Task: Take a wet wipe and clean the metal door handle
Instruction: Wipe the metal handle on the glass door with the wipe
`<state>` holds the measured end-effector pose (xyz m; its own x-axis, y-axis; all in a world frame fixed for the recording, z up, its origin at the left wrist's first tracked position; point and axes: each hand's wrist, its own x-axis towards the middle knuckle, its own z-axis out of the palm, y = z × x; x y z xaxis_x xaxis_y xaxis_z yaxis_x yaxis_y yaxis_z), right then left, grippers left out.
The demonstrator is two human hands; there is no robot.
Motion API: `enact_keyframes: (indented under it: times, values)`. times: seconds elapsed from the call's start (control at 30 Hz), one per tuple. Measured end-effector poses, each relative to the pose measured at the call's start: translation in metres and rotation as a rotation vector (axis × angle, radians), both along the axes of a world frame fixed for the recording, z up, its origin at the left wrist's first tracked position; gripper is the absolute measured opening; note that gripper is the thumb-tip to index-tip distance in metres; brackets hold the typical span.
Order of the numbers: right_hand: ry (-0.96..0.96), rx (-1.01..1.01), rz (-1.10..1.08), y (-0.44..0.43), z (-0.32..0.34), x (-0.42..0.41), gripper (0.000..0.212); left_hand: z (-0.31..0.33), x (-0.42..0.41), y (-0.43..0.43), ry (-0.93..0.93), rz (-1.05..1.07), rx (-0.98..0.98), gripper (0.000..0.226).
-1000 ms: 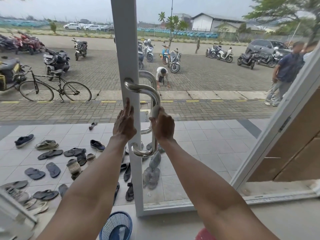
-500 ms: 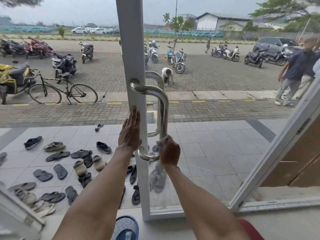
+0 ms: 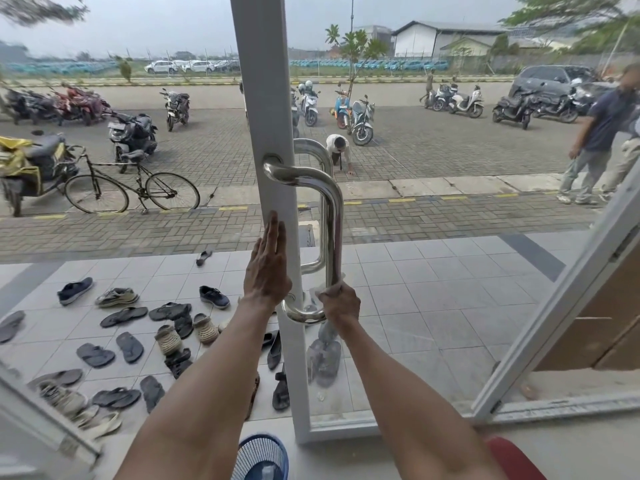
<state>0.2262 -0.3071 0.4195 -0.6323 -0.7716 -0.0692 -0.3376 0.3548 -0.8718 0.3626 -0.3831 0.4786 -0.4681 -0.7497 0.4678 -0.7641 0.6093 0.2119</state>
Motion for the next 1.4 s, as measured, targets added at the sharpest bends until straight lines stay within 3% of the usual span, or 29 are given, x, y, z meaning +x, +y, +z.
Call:
enact_keyframes:
  times: [0.13,0.37,0.7,0.87,1.0,1.1,1.27,1.4]
  values:
    - [0.063,-0.032,0.129,0.002,0.02,-0.005,0.031,0.002,-0.001,0.001,0.005,0.012,-0.001,0.103]
    - [0.097,-0.163,0.022,-0.012,0.072,-0.005,0.019,0.006,-0.002,0.007,0.017,0.01,0.02,0.101]
    - [0.06,0.074,0.171,0.011,-0.004,-0.001,0.026,0.003,-0.002,0.006,0.021,0.003,0.018,0.104]
    - [0.098,-0.111,0.105,0.026,-0.021,-0.002,0.026,-0.001,-0.005,0.006,0.006,0.033,0.004,0.106]
    - [0.455,-0.358,0.041,0.04,-0.027,-0.001,0.061,0.0,-0.006,0.008,0.0,0.04,0.002,0.106]
    - [0.626,-0.391,0.226,0.042,-0.032,0.001,0.081,0.001,-0.007,0.01,0.013,0.045,0.017,0.105]
    - [1.053,-0.161,0.333,0.051,-0.052,-0.008,0.081,0.002,-0.007,0.011,0.011,0.042,0.024,0.104]
    - [1.592,0.247,0.469,0.055,-0.065,-0.016,0.08,0.001,-0.006,0.009,0.006,0.031,0.031,0.106]
